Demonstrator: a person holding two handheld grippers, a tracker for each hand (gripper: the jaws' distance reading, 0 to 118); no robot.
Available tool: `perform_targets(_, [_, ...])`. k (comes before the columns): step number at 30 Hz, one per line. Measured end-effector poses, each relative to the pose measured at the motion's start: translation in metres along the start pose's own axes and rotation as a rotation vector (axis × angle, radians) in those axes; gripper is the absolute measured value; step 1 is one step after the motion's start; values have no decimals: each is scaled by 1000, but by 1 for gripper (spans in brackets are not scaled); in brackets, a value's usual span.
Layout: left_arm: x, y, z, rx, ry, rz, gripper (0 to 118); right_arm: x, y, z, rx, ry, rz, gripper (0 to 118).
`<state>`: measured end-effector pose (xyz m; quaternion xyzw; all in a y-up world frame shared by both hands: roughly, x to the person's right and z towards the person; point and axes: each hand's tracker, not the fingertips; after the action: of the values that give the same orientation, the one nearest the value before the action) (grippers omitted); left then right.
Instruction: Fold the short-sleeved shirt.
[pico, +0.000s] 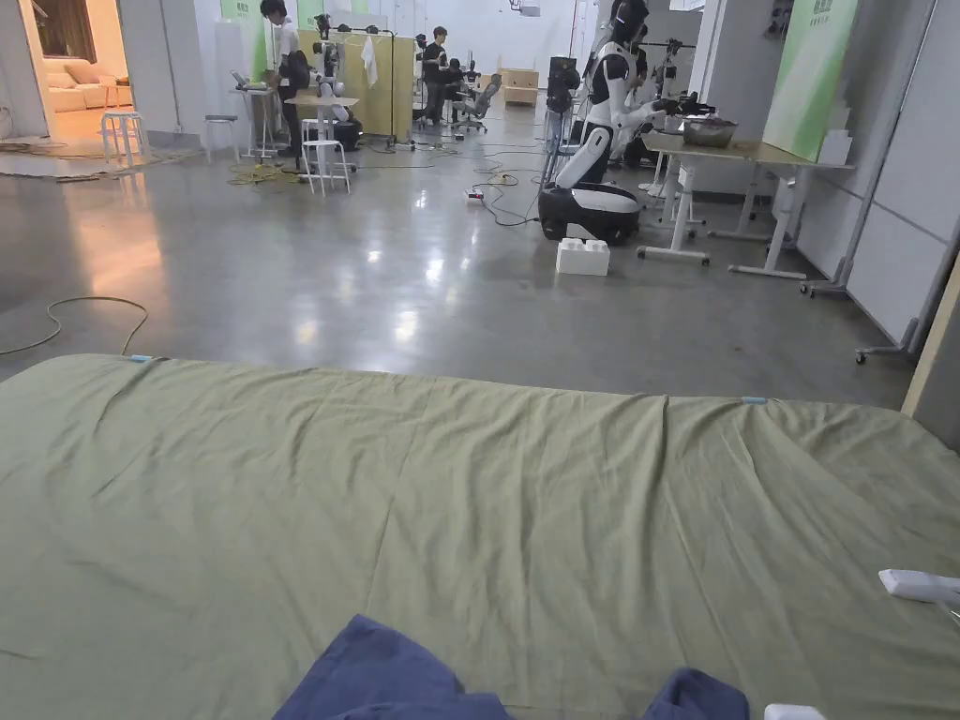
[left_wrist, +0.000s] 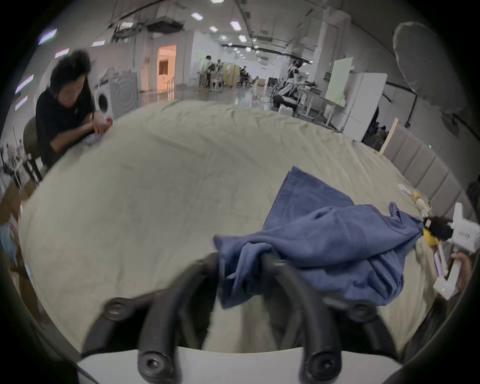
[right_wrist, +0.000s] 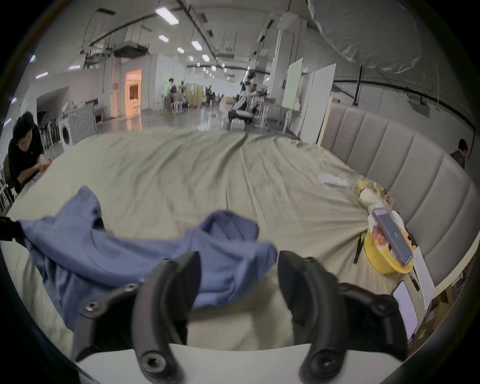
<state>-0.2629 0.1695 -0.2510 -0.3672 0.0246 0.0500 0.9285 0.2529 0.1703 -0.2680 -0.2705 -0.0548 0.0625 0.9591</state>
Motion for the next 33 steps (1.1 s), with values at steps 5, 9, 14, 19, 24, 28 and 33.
perform_targets(5, [34, 22, 38, 223, -60, -19, 68, -9, 40, 51, 225, 11, -15, 83])
perform_targets(9, [70, 36, 73, 369, -104, -51, 64, -19, 62, 85, 349, 34, -55, 82])
perform_targets(14, [106, 34, 104, 534, -138, -72, 35, -38, 69, 124, 458, 16, -80, 63])
perform_targets(19, [128, 18, 117, 550, -156, -89, 5, -51, 60, 138, 484, 26, -88, 12])
perform_targets(24, [127, 25, 115, 528, -101, -111, 2, -64, 55, 143, 503, -7, -21, 2])
perform_targets(28, [128, 9, 107, 497, -62, -120, 2, -67, 54, 142, 520, -8, -2, 2])
perform_targets(33, [119, 19, 72, 391, -51, -102, 2, -66, 50, 124, 463, 25, -5, 2])
